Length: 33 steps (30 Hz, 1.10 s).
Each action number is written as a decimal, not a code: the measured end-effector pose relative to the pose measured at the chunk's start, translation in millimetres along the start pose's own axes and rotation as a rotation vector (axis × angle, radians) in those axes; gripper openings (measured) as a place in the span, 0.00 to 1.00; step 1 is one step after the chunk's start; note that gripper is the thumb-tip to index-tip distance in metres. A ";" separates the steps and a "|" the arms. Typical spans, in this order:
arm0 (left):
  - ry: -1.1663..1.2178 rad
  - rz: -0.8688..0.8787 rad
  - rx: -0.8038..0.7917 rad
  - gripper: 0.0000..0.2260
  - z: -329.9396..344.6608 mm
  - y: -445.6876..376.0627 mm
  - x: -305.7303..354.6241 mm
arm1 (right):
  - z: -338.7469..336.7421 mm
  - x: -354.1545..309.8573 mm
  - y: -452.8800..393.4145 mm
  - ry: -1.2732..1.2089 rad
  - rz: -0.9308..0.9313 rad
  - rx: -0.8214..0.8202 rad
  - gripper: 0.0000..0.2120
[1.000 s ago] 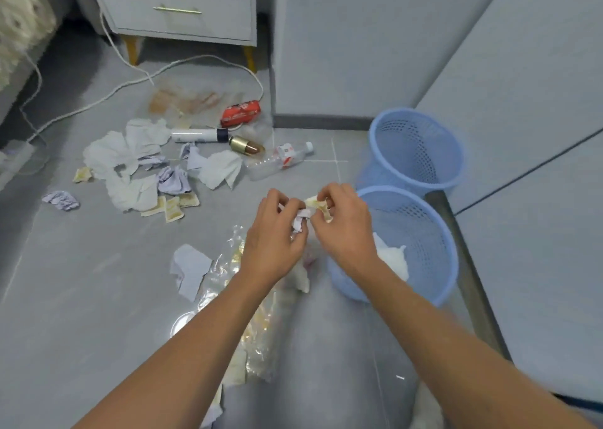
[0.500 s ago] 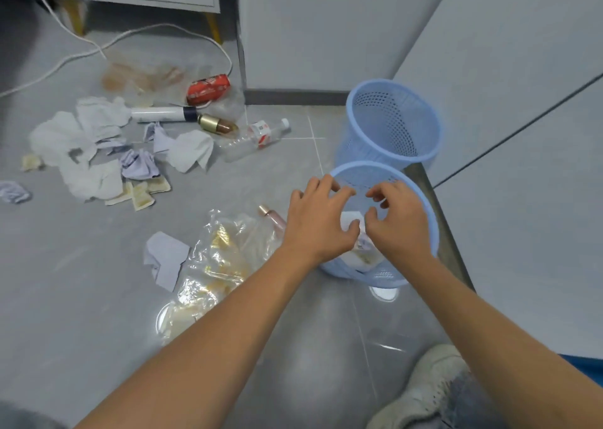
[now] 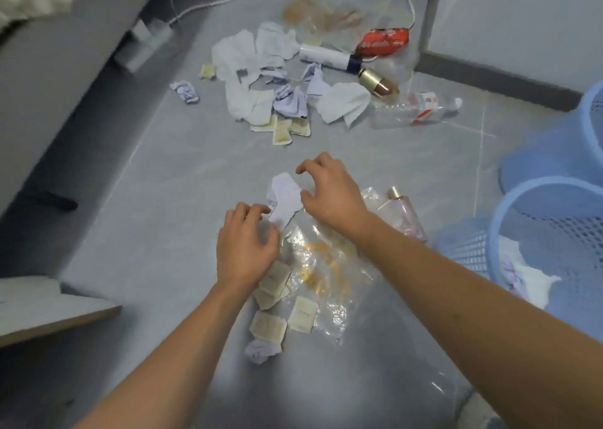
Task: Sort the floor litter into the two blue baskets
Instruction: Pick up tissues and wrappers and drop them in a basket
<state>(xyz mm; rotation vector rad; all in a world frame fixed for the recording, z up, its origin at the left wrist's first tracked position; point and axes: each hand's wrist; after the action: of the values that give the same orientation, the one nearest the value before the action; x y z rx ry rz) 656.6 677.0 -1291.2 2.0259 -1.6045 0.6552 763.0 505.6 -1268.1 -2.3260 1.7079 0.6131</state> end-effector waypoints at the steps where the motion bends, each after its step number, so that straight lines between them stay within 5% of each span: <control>1: 0.002 -0.041 0.003 0.10 0.1 12.2 -12.3 | 12.8 -4.1 -3.2 0.009 -0.016 -0.038 0.21; 7: 0.018 -0.029 -0.076 0.16 10.4 82.2 -47.4 | 69.9 -15.2 -7.1 0.151 -0.059 -0.201 0.30; 11: -0.032 0.049 -0.160 0.23 29.6 96.2 -40.6 | 85.3 -10.2 -1.3 0.263 -0.113 -0.191 0.26; 18: -0.087 0.117 -0.109 0.07 53.3 92.7 -37.2 | 92.1 -3.1 6.7 0.240 -0.177 -0.113 0.06; 28: 0.060 0.160 -0.004 0.05 42.5 61.4 -16.8 | 52.7 -5.2 4.9 0.104 -0.140 0.035 0.02; 33: 0.126 0.323 -0.003 0.01 11.7 26.9 37.8 | -18.4 2.4 17.5 0.043 -0.043 0.188 0.03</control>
<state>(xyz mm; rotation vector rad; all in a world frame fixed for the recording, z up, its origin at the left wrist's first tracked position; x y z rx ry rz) 638.9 635.8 -1274.7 1.6991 -1.8703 0.8754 751.0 490.8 -1251.2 -2.2531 1.6504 0.3799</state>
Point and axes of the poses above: each hand's wrist, its own y-axis away from the middle knuckle, its own z-axis out of the palm, x = y × z, and after that the axes turned 4 degrees about y, right-handed
